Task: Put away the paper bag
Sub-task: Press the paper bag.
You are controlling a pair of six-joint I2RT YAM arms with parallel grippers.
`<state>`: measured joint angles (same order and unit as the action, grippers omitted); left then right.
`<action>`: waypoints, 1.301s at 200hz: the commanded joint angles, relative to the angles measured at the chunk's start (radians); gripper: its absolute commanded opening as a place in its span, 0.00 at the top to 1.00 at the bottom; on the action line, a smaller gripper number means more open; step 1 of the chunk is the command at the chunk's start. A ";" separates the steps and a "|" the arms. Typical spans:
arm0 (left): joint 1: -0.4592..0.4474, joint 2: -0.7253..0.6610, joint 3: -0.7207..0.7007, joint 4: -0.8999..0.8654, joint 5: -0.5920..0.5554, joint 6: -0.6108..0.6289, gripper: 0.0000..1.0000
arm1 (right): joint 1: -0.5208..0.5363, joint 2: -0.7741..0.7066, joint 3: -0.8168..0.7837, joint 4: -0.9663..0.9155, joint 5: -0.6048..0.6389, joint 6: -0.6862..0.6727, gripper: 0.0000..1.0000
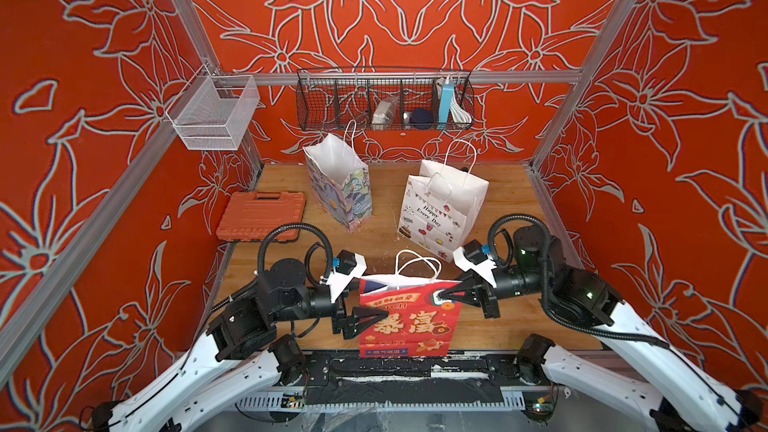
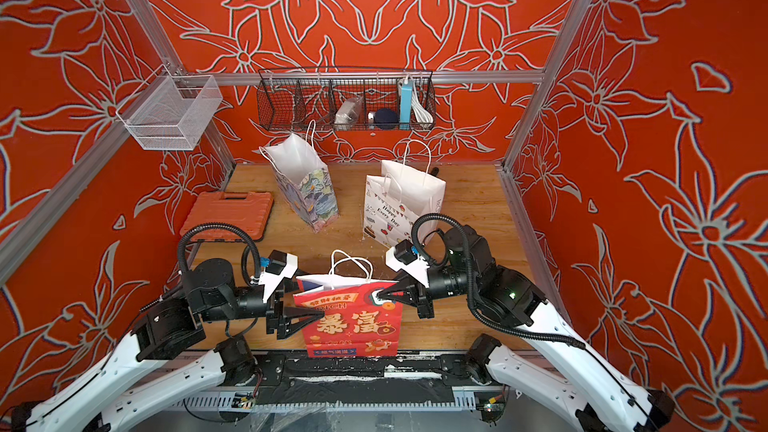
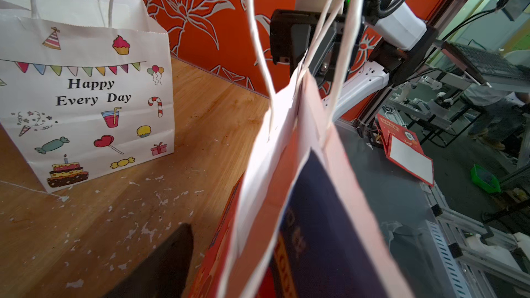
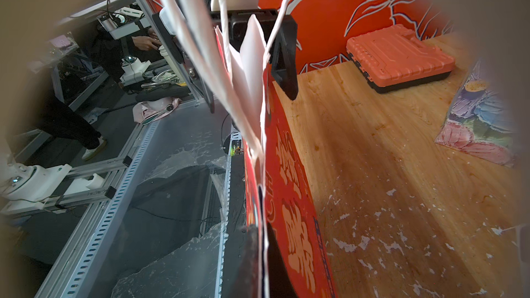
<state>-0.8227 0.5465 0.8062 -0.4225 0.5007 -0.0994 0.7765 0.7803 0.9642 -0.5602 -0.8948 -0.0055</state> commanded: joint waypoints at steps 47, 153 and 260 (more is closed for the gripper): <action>0.003 0.002 0.031 0.078 -0.041 0.081 1.00 | -0.015 -0.003 0.031 0.012 0.000 -0.015 1.00; 0.348 0.190 0.123 0.156 0.277 0.102 1.00 | -0.190 0.103 0.140 -0.018 -0.032 -0.106 0.34; 0.422 0.242 0.099 0.367 0.612 -0.082 1.00 | -0.330 0.028 -0.062 0.439 -0.184 0.210 0.43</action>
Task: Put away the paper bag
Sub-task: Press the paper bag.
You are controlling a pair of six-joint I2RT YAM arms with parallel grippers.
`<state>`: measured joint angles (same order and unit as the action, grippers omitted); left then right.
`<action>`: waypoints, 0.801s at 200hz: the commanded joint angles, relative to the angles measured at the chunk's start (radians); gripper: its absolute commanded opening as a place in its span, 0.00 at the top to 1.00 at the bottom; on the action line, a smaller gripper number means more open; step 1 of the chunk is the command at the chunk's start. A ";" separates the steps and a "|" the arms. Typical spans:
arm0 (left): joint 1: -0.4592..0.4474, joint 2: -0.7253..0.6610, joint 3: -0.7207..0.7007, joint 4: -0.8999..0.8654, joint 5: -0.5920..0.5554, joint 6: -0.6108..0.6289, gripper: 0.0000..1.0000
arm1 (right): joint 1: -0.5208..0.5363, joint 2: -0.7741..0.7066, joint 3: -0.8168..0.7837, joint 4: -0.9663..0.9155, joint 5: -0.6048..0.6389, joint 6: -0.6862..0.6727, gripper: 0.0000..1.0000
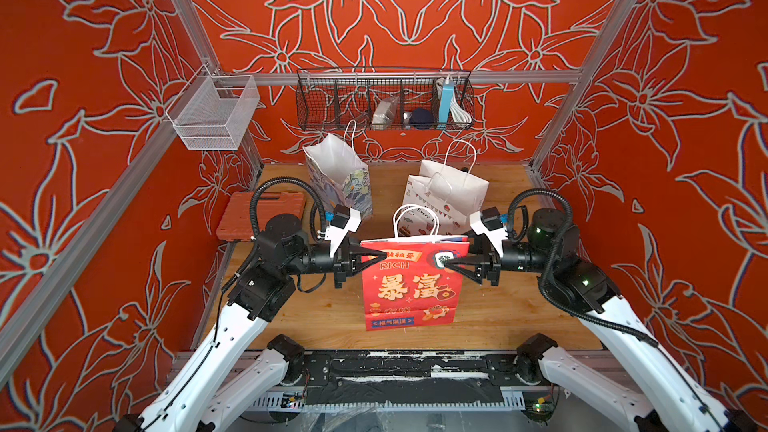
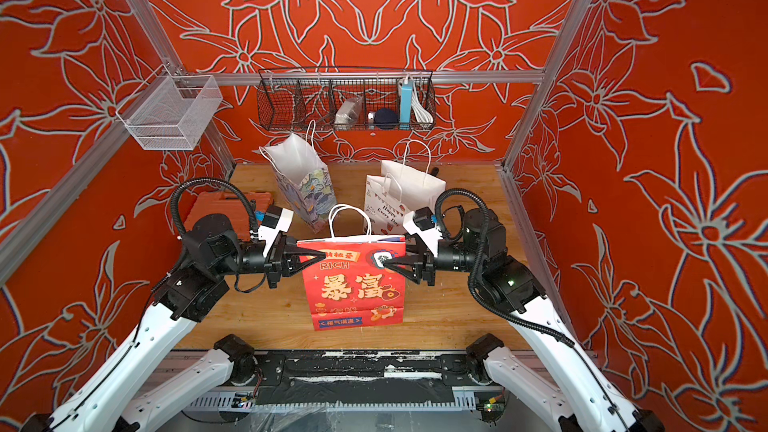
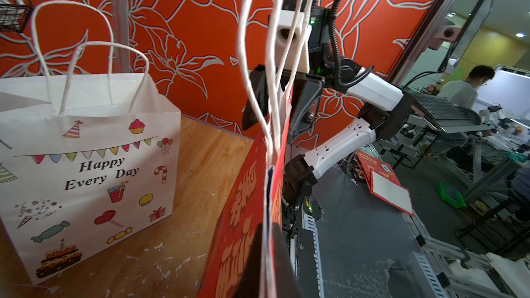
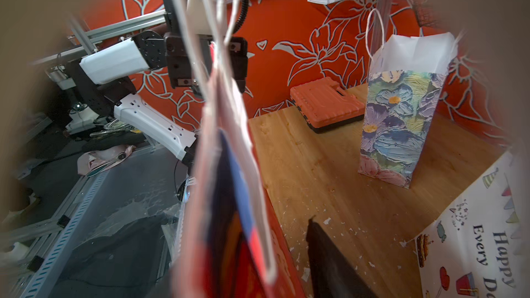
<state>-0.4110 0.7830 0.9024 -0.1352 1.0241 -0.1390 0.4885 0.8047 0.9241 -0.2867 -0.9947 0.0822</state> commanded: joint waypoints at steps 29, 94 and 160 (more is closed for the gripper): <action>0.014 0.017 0.005 0.094 0.098 -0.057 1.00 | -0.048 -0.008 -0.051 0.260 -0.179 0.196 0.49; 0.014 0.024 0.022 0.088 0.038 -0.139 0.82 | -0.048 -0.036 -0.067 0.325 -0.182 0.261 1.00; 0.014 -0.010 -0.039 0.045 0.027 -0.161 0.88 | -0.047 -0.002 -0.033 0.307 -0.175 0.269 1.00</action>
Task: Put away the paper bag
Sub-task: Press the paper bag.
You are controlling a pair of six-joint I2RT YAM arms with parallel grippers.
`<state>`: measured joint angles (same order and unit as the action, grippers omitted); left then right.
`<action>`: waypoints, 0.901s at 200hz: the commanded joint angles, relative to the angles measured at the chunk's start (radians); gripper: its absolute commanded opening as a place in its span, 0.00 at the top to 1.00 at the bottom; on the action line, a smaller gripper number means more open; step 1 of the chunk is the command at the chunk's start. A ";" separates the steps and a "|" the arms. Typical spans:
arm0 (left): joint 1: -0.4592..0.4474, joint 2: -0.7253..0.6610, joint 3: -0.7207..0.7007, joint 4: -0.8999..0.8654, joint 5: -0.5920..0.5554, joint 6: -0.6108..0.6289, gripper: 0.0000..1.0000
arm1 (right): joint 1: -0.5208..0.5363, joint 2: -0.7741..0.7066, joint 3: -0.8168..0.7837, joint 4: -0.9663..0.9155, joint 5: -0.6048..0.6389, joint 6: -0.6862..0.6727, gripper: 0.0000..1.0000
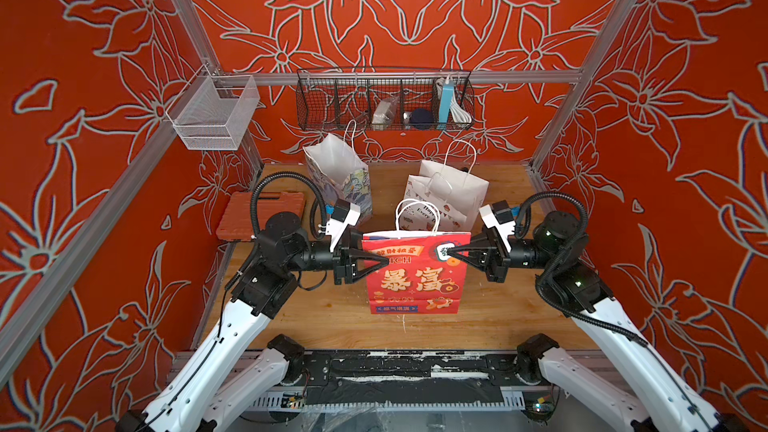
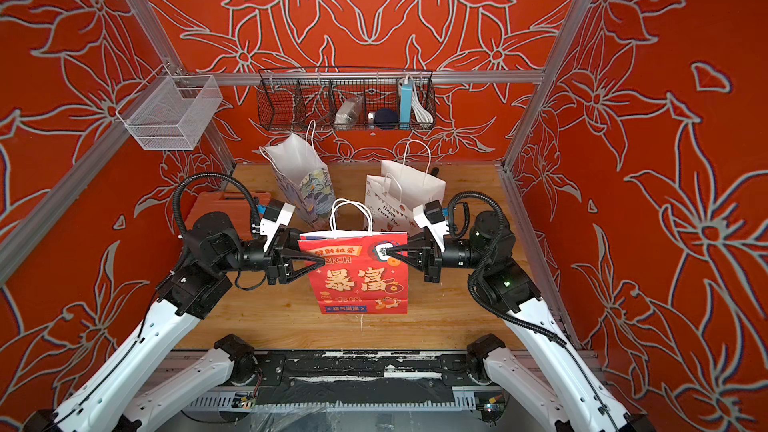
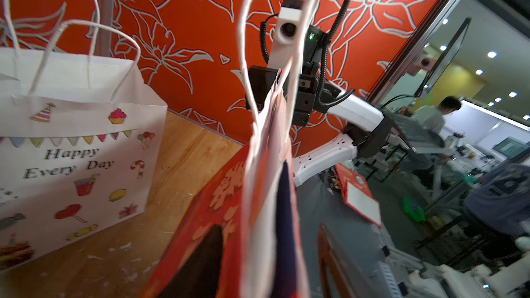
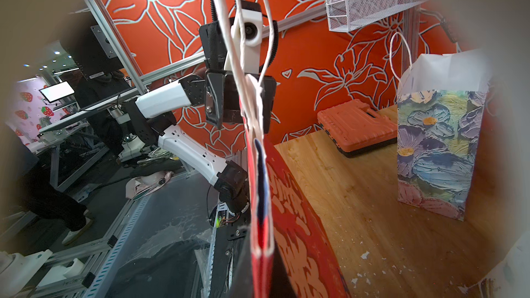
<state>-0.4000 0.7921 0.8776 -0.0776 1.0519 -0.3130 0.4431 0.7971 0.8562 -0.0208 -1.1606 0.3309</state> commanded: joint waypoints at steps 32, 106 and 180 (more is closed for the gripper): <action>0.003 -0.021 0.006 -0.024 -0.026 0.046 1.00 | -0.001 -0.013 0.021 0.015 -0.012 -0.003 0.98; 0.004 -0.010 0.006 0.259 -0.010 -0.191 1.00 | -0.001 -0.042 -0.059 -0.025 -0.058 -0.029 0.57; 0.003 -0.018 0.041 0.162 -0.043 -0.132 1.00 | -0.001 -0.082 -0.040 -0.096 -0.036 -0.069 0.59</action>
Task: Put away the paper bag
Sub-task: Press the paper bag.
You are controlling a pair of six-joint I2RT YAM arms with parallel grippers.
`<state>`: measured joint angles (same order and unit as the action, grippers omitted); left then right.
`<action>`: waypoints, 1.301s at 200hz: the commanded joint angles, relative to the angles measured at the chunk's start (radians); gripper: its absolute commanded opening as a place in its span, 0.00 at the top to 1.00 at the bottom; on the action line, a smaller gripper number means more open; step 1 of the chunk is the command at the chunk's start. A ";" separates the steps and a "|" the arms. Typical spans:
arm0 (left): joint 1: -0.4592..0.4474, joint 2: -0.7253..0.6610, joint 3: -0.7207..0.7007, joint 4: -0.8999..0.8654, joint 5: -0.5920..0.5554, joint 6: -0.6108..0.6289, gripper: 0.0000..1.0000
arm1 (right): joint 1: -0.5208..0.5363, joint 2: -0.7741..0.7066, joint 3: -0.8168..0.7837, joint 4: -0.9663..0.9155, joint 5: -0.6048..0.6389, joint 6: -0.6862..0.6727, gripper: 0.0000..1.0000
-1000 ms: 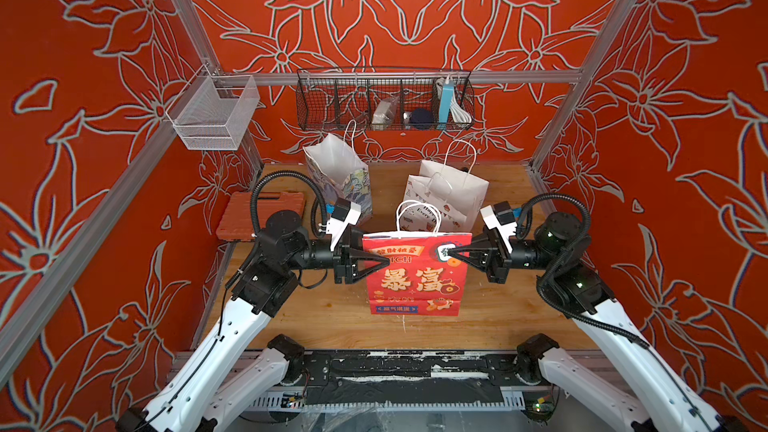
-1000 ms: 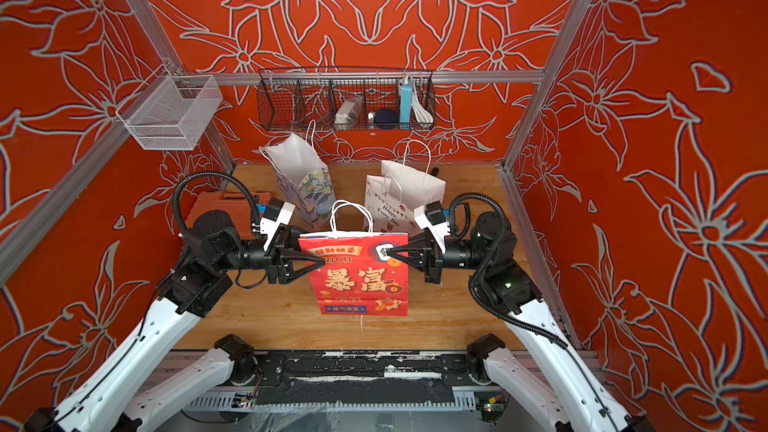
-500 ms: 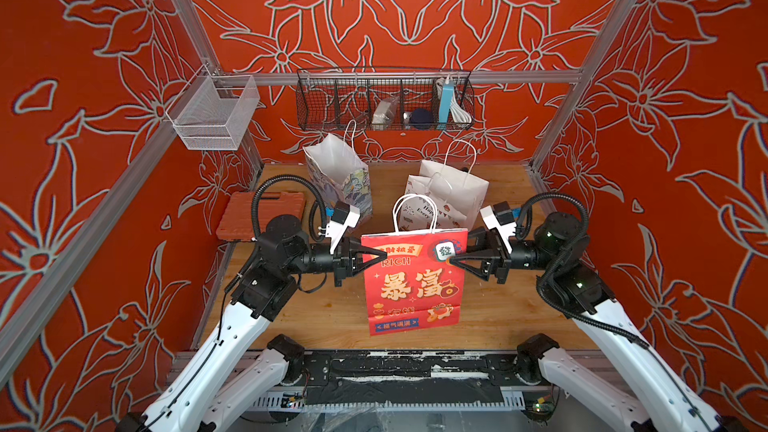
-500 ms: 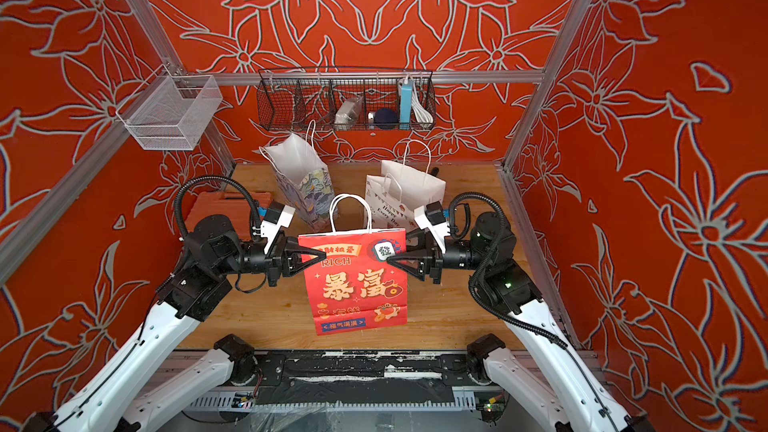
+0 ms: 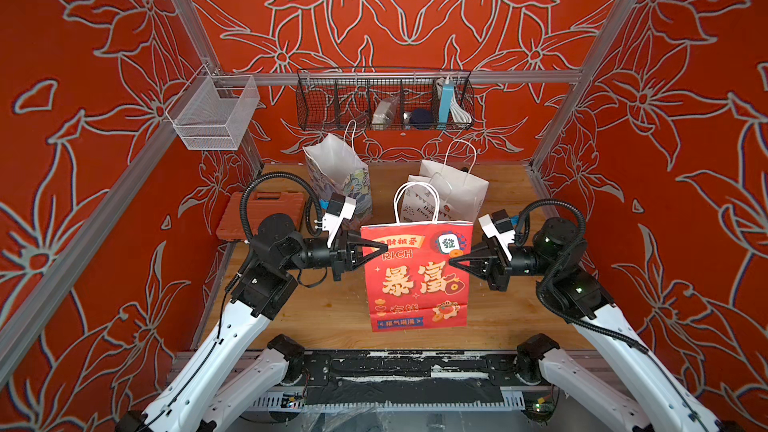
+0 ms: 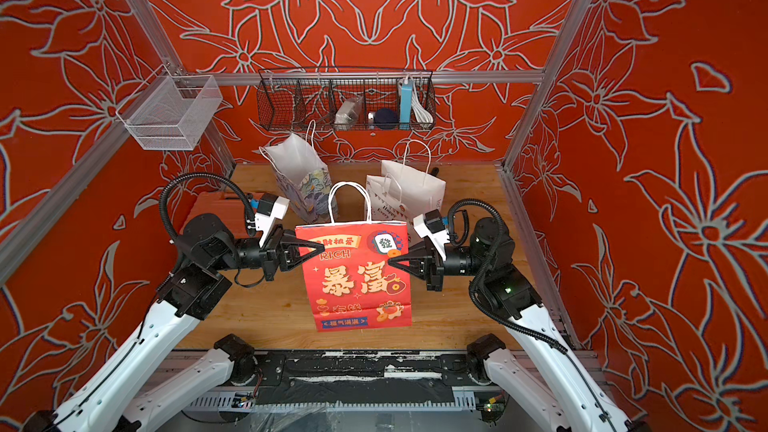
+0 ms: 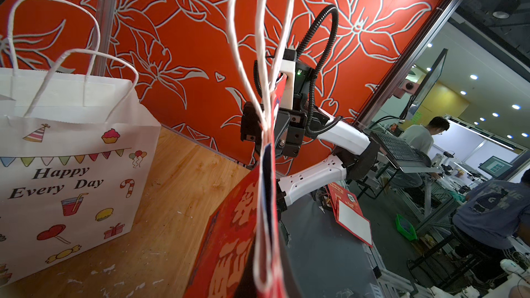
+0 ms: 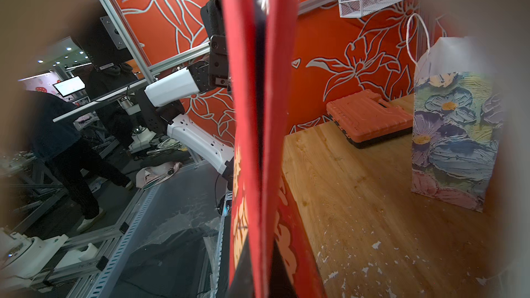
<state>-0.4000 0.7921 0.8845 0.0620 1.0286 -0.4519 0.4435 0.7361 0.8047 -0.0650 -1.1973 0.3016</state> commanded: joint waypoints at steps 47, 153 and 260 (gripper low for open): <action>0.004 -0.019 0.026 0.102 -0.030 -0.048 1.00 | -0.002 0.023 0.007 -0.114 -0.058 -0.098 0.47; 0.004 -0.044 0.029 0.148 -0.091 -0.062 1.00 | -0.002 -0.028 0.010 -0.262 -0.035 -0.188 0.39; 0.004 -0.037 0.052 0.178 -0.101 -0.082 1.00 | -0.002 -0.050 0.017 -0.298 -0.029 -0.203 0.73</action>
<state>-0.4000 0.7620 0.8871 0.1673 0.9401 -0.5175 0.4431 0.7063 0.8078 -0.3191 -1.2331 0.1436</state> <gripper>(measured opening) 0.047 0.060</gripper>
